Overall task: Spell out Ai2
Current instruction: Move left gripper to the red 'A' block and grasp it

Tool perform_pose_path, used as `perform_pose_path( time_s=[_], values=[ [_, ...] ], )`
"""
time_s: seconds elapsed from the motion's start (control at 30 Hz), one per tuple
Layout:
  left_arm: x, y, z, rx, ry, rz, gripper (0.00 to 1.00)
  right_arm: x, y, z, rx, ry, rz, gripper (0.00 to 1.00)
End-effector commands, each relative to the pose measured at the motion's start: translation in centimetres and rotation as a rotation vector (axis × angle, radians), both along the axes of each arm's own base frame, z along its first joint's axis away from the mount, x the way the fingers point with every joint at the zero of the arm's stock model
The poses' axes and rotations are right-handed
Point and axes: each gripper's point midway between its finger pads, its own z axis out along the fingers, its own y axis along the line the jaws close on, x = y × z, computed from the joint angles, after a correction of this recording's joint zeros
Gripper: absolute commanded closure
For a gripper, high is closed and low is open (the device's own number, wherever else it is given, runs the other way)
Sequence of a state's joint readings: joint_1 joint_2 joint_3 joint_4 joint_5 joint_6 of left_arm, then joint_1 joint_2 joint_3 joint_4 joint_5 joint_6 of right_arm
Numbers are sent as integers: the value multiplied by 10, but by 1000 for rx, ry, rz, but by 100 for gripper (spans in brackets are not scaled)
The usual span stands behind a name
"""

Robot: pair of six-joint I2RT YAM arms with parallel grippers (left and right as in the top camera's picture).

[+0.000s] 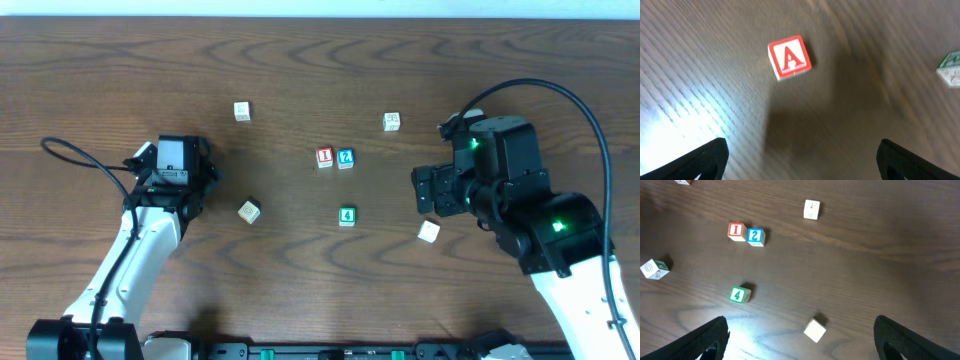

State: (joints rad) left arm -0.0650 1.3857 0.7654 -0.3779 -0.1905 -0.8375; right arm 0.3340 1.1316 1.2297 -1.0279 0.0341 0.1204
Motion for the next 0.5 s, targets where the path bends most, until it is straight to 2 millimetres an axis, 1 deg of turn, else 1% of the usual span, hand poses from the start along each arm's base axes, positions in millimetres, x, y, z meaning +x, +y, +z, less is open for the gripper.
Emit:
perform_pose_path(
  time_s=[0.0, 0.1, 0.23, 0.37, 0.47],
  values=[
    [10, 12, 12, -15, -74, 141, 4, 3, -6, -1, -15, 2, -10, 6],
    [15, 23, 13, -49, -104, 223, 4, 5, -6, -6, -14, 19, -21, 6],
    [23, 34, 8, -106, -50, 239, 4, 10, -4, -11, -17, 33, -23, 5],
    [39, 37, 7, -96, 1, 210, 4, 16, -1, -16, -5, 43, -31, 4],
    [46, 37, -2, -99, 62, 215, 4, 18, 1, -19, 0, 50, -27, 5]
  ],
)
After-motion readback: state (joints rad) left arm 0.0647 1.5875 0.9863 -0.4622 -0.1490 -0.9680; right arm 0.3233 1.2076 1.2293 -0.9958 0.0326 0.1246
